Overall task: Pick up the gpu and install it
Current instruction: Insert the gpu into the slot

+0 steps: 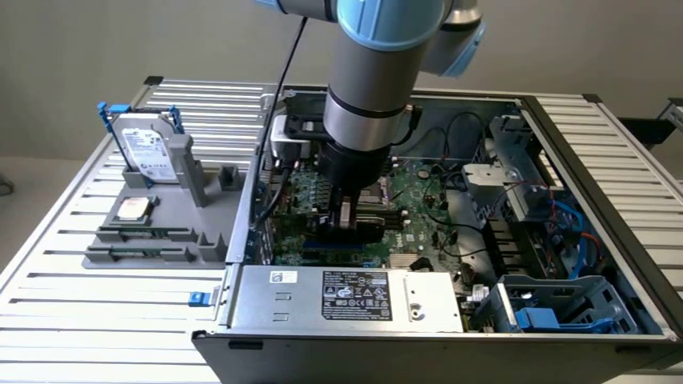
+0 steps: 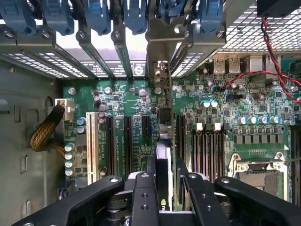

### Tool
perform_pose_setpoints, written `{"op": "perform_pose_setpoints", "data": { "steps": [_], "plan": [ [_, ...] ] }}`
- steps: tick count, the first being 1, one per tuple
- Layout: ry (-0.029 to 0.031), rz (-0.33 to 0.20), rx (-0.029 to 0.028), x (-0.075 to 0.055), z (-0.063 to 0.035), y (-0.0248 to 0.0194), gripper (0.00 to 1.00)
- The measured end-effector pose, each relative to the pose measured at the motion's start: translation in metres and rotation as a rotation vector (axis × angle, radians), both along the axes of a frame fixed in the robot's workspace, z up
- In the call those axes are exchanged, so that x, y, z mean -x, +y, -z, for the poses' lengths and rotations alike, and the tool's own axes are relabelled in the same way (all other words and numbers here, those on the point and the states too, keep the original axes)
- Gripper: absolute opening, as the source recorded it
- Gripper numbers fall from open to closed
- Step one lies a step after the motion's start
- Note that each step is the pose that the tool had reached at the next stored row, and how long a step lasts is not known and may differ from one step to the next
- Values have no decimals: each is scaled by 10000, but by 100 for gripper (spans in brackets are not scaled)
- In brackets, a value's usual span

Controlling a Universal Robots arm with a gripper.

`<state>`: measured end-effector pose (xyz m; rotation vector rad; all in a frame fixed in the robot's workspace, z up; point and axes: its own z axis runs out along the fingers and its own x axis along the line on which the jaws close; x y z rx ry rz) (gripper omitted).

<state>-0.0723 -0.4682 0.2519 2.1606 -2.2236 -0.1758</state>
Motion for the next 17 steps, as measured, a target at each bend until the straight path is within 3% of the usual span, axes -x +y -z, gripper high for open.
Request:
{"op": "perform_pose_setpoints", "data": {
  "steps": [5, 13, 17],
  "plan": [
    [35, 0, 48, -7, -9, 1, 27],
    [45, 0, 235, -14, -42, 3, 27],
    [57, 1, 296, -17, -58, 7, 27]
  ]
}}
